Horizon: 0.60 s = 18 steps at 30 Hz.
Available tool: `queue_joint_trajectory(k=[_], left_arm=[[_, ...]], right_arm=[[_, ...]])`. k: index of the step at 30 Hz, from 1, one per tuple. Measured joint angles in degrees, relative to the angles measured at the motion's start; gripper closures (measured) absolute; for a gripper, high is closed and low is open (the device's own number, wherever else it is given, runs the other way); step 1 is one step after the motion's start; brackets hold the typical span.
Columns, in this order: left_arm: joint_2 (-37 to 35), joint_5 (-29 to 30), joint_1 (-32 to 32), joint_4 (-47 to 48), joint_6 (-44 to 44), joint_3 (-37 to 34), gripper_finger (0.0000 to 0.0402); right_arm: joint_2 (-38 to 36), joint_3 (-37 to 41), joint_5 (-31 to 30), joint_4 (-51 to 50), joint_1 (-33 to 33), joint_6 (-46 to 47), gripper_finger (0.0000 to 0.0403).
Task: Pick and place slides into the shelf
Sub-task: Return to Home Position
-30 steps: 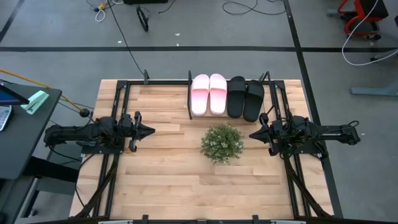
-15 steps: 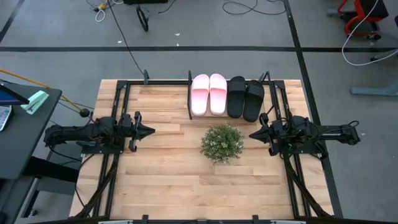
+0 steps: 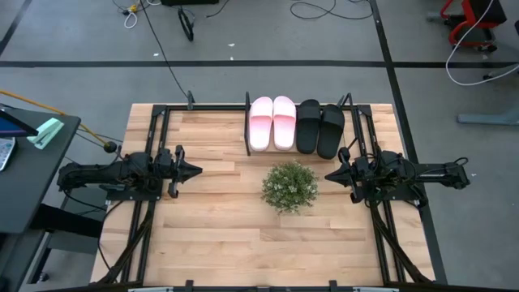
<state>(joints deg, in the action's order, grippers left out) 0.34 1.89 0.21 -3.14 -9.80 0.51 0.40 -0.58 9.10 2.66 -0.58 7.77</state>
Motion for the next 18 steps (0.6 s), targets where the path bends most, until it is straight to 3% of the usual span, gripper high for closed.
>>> queue_joint_trajectory(k=[18], left_arm=[[0.0,0.0,0.0,0.0,0.0,0.0,0.0375]], right_arm=[[0.0,0.0,0.0,0.0,0.0,0.0,0.0393]])
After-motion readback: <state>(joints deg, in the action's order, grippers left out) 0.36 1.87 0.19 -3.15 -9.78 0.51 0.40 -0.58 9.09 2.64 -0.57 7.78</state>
